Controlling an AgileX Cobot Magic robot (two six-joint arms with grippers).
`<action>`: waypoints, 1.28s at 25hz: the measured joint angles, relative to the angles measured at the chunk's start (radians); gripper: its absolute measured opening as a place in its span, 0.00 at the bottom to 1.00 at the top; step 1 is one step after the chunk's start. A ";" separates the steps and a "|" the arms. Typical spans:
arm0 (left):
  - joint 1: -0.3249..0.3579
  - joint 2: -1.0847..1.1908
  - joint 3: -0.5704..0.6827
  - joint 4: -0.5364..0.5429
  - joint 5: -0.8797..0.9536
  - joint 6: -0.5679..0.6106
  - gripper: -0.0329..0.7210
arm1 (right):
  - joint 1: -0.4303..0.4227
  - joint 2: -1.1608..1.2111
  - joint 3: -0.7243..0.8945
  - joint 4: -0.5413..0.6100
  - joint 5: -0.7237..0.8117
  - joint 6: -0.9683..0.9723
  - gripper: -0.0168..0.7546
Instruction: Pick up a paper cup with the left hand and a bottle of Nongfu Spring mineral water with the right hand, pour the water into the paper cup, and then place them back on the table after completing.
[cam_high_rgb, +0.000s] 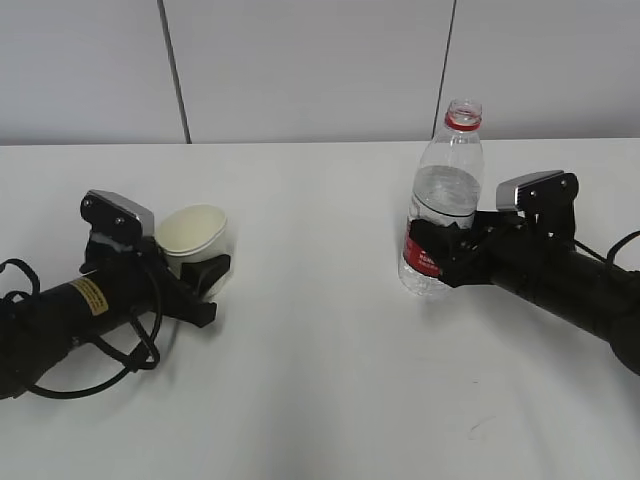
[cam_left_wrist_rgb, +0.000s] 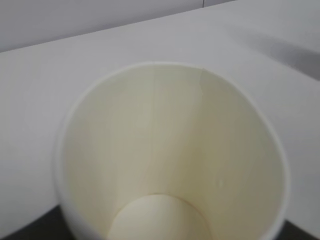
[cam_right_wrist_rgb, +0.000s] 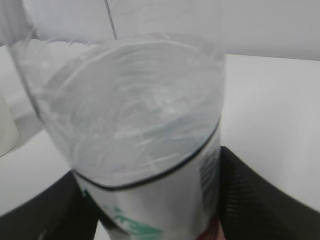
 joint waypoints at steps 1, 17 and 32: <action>0.000 0.000 0.000 0.008 0.000 0.000 0.54 | 0.000 0.000 0.000 0.000 0.000 0.000 0.63; 0.000 -0.034 0.000 0.182 0.008 -0.110 0.53 | 0.000 -0.002 -0.001 -0.028 0.004 -0.026 0.62; -0.062 -0.043 0.000 0.212 0.008 -0.132 0.53 | 0.000 -0.085 -0.001 -0.069 0.156 -0.028 0.62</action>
